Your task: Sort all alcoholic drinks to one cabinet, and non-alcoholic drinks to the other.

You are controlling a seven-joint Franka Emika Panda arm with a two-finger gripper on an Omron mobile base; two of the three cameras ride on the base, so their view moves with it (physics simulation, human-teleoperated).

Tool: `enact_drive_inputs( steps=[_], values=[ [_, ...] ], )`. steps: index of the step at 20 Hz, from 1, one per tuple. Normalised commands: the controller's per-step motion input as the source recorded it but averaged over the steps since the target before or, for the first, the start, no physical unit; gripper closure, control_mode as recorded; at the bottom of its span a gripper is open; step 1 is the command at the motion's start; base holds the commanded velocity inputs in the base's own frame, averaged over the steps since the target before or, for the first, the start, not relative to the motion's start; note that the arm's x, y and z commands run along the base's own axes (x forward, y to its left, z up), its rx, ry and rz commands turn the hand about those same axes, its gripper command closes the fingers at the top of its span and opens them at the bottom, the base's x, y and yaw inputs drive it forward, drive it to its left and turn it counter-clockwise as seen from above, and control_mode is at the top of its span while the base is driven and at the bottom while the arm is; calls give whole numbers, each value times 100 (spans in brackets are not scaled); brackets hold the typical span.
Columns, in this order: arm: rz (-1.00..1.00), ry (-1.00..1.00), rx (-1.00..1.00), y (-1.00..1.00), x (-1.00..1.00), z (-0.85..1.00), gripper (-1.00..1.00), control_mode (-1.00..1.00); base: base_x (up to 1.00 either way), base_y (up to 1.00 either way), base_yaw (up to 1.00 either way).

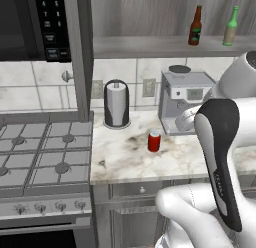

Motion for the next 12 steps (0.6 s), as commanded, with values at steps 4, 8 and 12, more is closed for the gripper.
enact_drive_inputs(
  steps=[4,8,12],
  values=[
    [4,20,0,2,20,-46,-100,-100,0,0,0],
    [3,10,0,-2,18,-53,-100,-100,0,0,0],
    [0,4,0,-8,13,-46,-100,-100,0,0,0]
  ],
)
